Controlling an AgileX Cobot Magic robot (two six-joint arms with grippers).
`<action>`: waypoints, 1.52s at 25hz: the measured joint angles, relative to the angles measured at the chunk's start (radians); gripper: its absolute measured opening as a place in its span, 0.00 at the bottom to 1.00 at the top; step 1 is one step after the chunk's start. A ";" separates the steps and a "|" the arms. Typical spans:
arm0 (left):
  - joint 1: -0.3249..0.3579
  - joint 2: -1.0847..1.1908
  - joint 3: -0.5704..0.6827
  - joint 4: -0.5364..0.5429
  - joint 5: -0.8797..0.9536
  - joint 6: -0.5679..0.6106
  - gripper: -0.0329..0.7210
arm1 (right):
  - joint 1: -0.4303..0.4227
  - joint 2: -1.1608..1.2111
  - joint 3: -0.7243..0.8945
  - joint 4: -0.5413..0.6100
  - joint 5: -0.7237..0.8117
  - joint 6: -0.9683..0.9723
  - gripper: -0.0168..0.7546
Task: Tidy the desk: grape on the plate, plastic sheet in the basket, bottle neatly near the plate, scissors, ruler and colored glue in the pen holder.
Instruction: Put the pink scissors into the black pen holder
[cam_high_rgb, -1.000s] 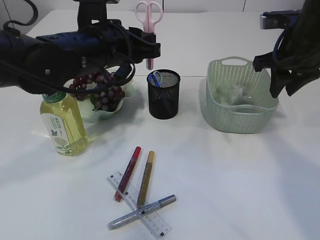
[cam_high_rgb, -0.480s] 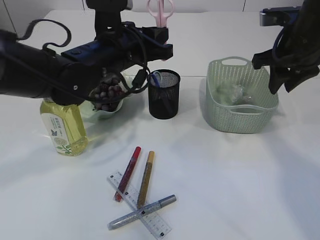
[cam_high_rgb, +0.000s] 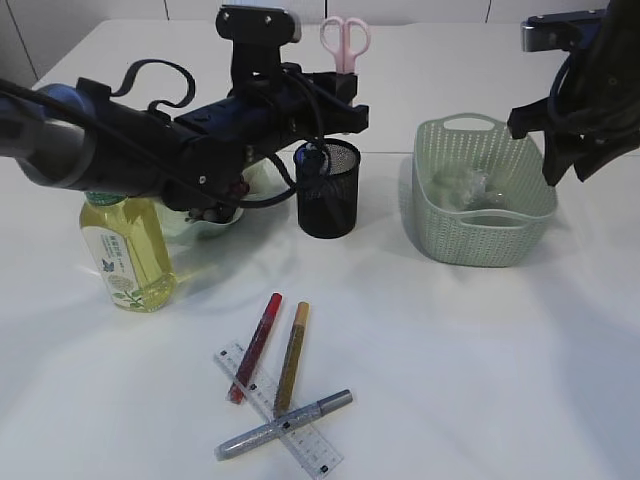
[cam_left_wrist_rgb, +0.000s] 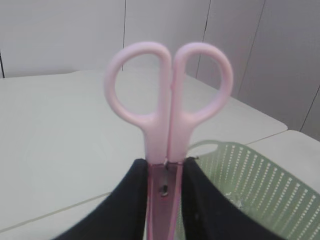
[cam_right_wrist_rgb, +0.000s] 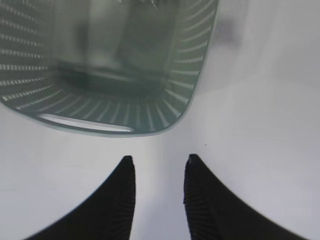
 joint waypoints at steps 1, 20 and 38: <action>0.000 0.009 -0.004 0.000 0.002 0.000 0.25 | 0.000 0.000 0.000 -0.002 -0.001 0.000 0.38; 0.046 0.083 -0.042 -0.002 0.019 0.000 0.25 | 0.000 0.000 0.000 -0.018 -0.016 0.000 0.37; 0.046 0.103 -0.042 -0.002 0.024 0.000 0.25 | 0.000 0.001 0.000 -0.018 -0.021 0.000 0.37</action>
